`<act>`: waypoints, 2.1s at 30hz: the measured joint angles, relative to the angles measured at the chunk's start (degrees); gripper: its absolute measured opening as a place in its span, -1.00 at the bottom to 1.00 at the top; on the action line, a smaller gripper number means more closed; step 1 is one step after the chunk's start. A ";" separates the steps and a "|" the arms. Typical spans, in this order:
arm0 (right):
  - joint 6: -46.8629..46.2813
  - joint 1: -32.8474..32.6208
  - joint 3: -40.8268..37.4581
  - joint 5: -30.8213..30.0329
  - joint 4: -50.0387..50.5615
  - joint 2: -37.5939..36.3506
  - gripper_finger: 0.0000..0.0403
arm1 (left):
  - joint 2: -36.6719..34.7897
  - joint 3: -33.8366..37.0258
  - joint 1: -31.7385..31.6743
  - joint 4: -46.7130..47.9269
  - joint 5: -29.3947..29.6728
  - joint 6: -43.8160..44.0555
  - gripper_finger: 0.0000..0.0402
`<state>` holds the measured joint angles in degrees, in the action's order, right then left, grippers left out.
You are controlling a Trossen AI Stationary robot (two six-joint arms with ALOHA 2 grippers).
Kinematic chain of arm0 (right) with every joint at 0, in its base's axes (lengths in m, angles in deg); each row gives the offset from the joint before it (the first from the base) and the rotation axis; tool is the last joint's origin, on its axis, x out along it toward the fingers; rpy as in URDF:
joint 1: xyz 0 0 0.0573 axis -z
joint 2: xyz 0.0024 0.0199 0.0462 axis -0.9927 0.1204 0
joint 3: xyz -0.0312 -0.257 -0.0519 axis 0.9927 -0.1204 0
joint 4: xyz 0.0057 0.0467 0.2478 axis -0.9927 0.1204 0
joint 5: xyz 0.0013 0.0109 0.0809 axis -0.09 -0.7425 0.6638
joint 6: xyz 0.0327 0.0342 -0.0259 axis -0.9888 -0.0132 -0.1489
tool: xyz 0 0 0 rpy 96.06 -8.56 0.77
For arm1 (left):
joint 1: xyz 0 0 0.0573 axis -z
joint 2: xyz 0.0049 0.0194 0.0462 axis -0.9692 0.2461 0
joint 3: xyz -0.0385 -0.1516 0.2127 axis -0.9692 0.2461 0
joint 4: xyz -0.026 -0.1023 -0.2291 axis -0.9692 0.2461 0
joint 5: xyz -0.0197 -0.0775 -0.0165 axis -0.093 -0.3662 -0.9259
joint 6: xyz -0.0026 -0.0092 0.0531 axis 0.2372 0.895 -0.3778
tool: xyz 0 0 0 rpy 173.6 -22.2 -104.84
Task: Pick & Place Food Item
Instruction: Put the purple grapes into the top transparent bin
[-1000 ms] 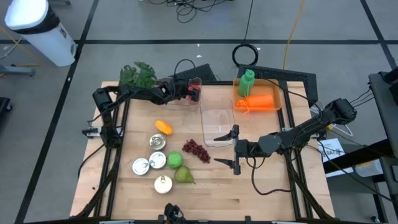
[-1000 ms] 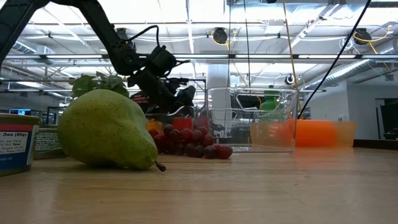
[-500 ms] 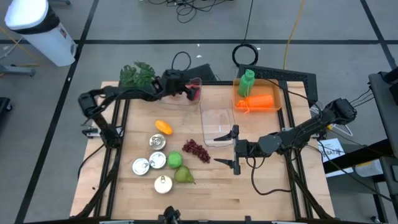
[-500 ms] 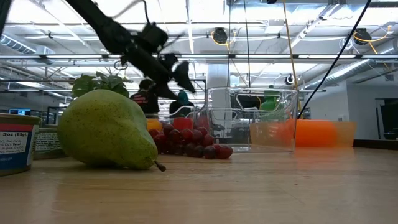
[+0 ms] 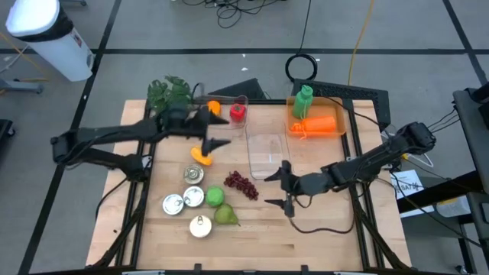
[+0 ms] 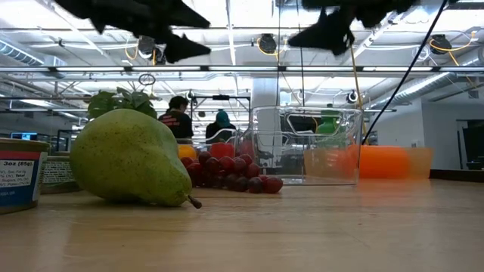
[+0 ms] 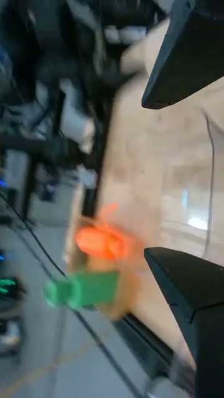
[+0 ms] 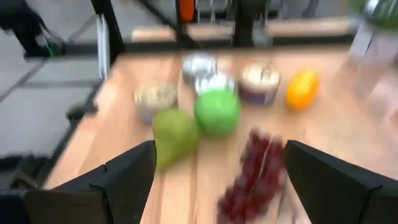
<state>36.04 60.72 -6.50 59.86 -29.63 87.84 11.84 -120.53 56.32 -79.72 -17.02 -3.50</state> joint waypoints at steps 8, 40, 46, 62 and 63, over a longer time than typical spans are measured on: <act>-4.59 -0.51 3.38 2.49 0.71 8.88 0.66 | -11.78 19.37 11.12 -18.69 0.18 0.00 0.95; 5.79 9.92 28.96 -5.84 19.21 39.68 0.28 | -17.54 22.61 15.88 -20.32 0.51 3.04 0.95; 5.79 10.00 28.96 -3.80 19.27 39.68 0.05 | -17.54 22.61 15.88 -20.33 0.53 3.04 0.95; 3.87 11.64 28.94 -3.63 19.18 39.68 -0.54 | -17.54 22.61 15.88 -20.39 0.57 1.69 0.95; 3.85 11.64 28.94 -3.63 18.95 39.68 -0.58 | -17.54 22.61 15.88 -20.39 0.57 1.67 0.95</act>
<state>39.89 72.36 22.44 56.23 -10.67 127.52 -5.70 -97.92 72.20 -100.10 -16.45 -1.83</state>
